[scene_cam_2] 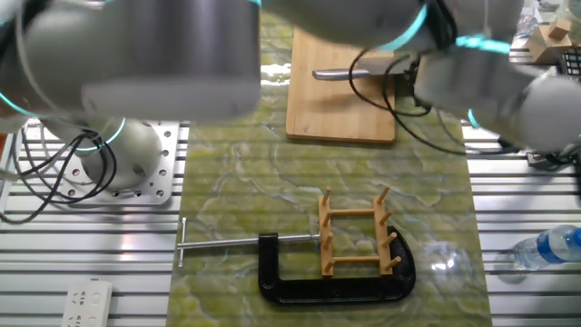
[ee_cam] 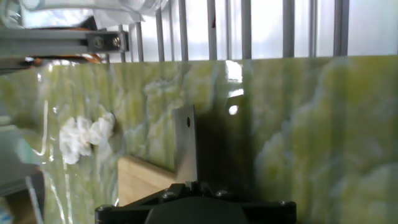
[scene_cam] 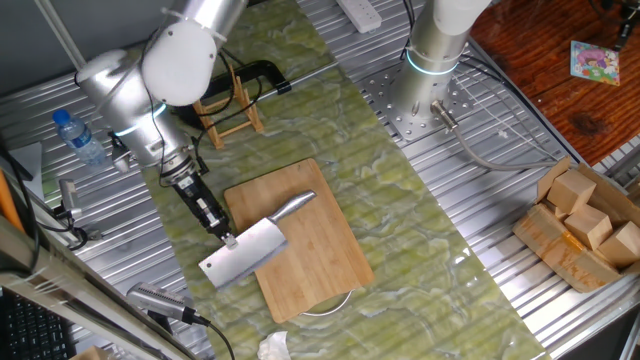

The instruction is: Put the knife on the knife rack

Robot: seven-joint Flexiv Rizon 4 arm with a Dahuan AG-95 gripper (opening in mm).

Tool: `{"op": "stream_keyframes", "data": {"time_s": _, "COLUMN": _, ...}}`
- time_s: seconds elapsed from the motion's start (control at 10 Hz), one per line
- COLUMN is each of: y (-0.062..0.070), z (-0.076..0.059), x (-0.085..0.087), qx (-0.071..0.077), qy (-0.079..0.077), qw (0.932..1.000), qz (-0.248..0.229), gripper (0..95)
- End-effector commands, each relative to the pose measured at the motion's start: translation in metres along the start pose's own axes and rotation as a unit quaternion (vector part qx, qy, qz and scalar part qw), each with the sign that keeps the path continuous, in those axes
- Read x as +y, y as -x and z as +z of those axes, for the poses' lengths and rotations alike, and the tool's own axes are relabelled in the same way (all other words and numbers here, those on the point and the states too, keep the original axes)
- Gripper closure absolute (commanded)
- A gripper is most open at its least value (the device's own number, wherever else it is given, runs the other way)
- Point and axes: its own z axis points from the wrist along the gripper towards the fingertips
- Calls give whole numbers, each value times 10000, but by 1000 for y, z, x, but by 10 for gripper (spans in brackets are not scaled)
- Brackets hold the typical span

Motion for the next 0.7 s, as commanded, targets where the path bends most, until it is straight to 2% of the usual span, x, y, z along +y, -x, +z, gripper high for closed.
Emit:
{"op": "stream_keyframes", "data": {"time_s": 0.1, "y": -2, "z": -8, "x": 5, "qx": 118, "qy": -305, "qw": 9995, "qz": 13, "gripper": 950}}
{"op": "stream_keyframes", "data": {"time_s": 0.4, "y": -3, "z": -12, "x": 10, "qx": 133, "qy": -422, "qw": 9990, "qz": 82, "gripper": 950}}
{"op": "stream_keyframes", "data": {"time_s": 0.5, "y": -4, "z": -13, "x": 12, "qx": 139, "qy": -570, "qw": 9982, "qz": 80, "gripper": 950}}
{"op": "stream_keyframes", "data": {"time_s": 0.7, "y": -5, "z": -15, "x": 15, "qx": 141, "qy": -667, "qw": 9976, "qz": 138, "gripper": 950}}
